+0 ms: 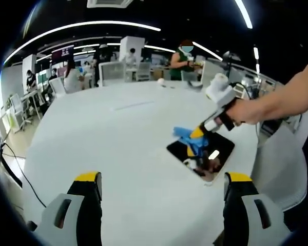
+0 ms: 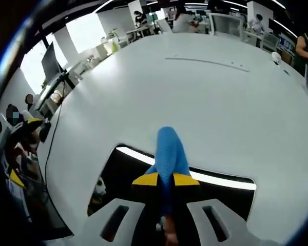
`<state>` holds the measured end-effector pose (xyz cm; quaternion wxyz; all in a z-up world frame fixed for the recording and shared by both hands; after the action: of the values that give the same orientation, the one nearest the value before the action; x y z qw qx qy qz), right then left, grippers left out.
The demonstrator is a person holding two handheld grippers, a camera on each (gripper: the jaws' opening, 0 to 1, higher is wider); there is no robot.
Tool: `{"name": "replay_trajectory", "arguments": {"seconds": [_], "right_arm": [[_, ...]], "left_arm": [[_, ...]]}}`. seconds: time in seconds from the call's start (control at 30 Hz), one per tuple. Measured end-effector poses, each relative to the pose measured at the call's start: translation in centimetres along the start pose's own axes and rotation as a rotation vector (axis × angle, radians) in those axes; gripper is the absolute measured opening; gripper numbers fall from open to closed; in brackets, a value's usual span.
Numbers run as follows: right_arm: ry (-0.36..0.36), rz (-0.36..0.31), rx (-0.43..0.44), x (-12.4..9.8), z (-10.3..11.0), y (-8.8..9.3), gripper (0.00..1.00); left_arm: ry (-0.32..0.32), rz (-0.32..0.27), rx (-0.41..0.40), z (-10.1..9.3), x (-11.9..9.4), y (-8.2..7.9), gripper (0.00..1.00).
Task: Wipe the mirror surface with the cleaning cloth until all visible marks leave the cleaned area.
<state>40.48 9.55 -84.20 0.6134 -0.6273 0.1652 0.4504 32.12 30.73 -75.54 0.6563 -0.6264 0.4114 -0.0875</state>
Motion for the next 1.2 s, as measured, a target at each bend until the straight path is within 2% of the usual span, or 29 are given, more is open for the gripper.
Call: {"name": "replay_trajectory", "arguments": {"seconds": [0.33, 0.5, 0.57, 0.97, 1.2], "right_arm": [[-0.025, 0.0, -0.019, 1.0, 2.9, -0.6, 0.03], [-0.04, 0.014, -0.049, 1.6, 4.4, -1.0, 0.03], [-0.043, 0.01, -0.094, 1.9, 4.9, -1.2, 0.03], [-0.069, 0.03, -0.135, 2.9, 7.0, -2.0, 0.03], [-0.078, 0.037, -0.155, 3.1, 7.1, -2.0, 0.03]], "left_arm": [[-0.005, -0.01, -0.008, 0.7, -0.4, 0.0, 1.0], [-0.012, -0.016, -0.015, 1.3, -0.7, 0.1, 1.0], [-0.011, -0.013, -0.01, 1.3, -0.8, 0.1, 1.0], [-0.041, -0.028, -0.032, 2.7, -2.2, 0.3, 1.0], [-0.054, -0.037, -0.043, 3.0, -2.2, 0.2, 1.0]]}}
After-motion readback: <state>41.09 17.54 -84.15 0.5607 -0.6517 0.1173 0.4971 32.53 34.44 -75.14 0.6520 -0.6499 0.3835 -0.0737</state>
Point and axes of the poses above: the point that each gripper's makers call its tool centre point, and the gripper's own axes: x roughly forward along the fingers, z roughly to its left, y roughly out of its underside, the point moved 1 cm from there along -x, roughly backward along the fingers, and after that the axes turned 6 degrees about -z, right-handed, at the moved point
